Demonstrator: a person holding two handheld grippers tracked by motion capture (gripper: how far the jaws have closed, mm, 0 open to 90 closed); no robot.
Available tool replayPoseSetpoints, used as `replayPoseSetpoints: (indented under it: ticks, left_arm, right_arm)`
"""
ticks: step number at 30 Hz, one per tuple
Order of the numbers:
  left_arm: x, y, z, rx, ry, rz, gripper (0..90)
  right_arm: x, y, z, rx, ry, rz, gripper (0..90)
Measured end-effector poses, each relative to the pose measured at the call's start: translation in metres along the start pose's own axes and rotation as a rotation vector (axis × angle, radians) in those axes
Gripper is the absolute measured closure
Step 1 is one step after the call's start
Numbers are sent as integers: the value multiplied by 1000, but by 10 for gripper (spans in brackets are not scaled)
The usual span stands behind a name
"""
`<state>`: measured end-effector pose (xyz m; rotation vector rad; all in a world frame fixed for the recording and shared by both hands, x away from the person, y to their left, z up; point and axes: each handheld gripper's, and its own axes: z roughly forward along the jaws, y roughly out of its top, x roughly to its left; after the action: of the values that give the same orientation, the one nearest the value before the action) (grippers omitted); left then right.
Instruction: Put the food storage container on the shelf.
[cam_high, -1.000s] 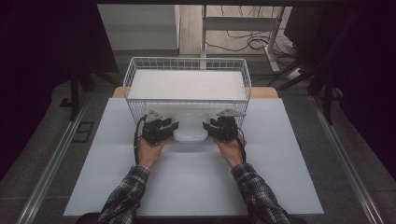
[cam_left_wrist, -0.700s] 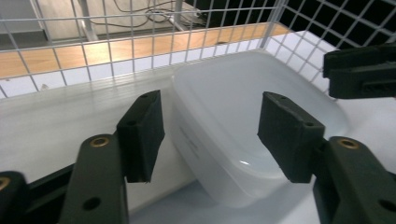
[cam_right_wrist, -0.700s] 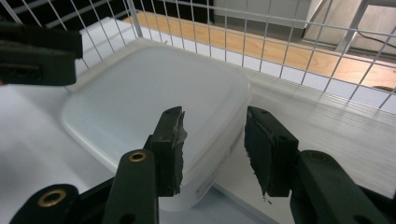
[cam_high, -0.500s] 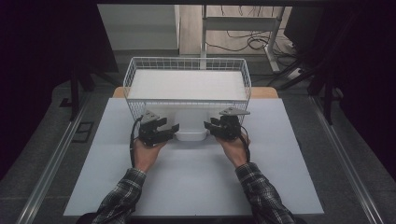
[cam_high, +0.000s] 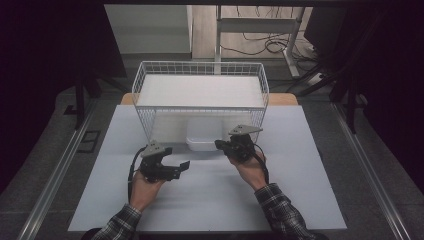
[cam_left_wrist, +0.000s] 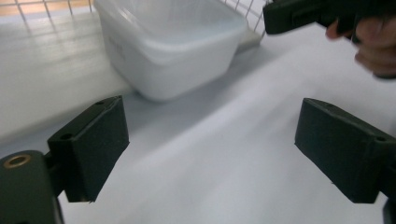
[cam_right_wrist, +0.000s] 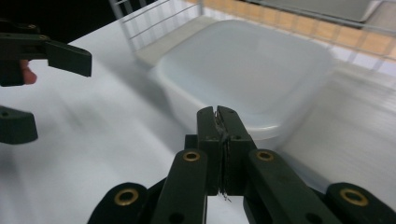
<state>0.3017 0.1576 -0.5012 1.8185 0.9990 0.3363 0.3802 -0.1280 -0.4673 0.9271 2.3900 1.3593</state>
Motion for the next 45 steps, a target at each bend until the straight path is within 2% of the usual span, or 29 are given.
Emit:
replayPoseSetpoints:
  ticks: [5,9,12,18,29,37,41,45]
  left_arm:
    - [-11,-20,-15,-8,45,65,61]
    - [-19,-29,-21,-10,58,91,47]
    - [-24,-35,-23,11,71,121,39]
    - [-30,-44,-29,36,79,149,34]
    - [-29,-52,-41,24,81,124,34]
    - [-22,-54,-41,6,64,91,17]
    - [-19,-55,-40,16,41,61,15]
    - [-20,-55,-38,29,37,63,14]
  right_arm:
    - [12,-4,5,39,26,-52,877]
    - [17,-9,14,71,40,-61,875]
    - [22,-13,21,97,44,-74,874]
    - [25,-16,32,106,49,-83,873]
    - [13,-9,51,109,29,-45,868]
    - [3,-4,60,109,-1,-51,873]
    - [0,2,63,105,-16,-55,872]
    - [-3,10,68,97,-31,-72,872]
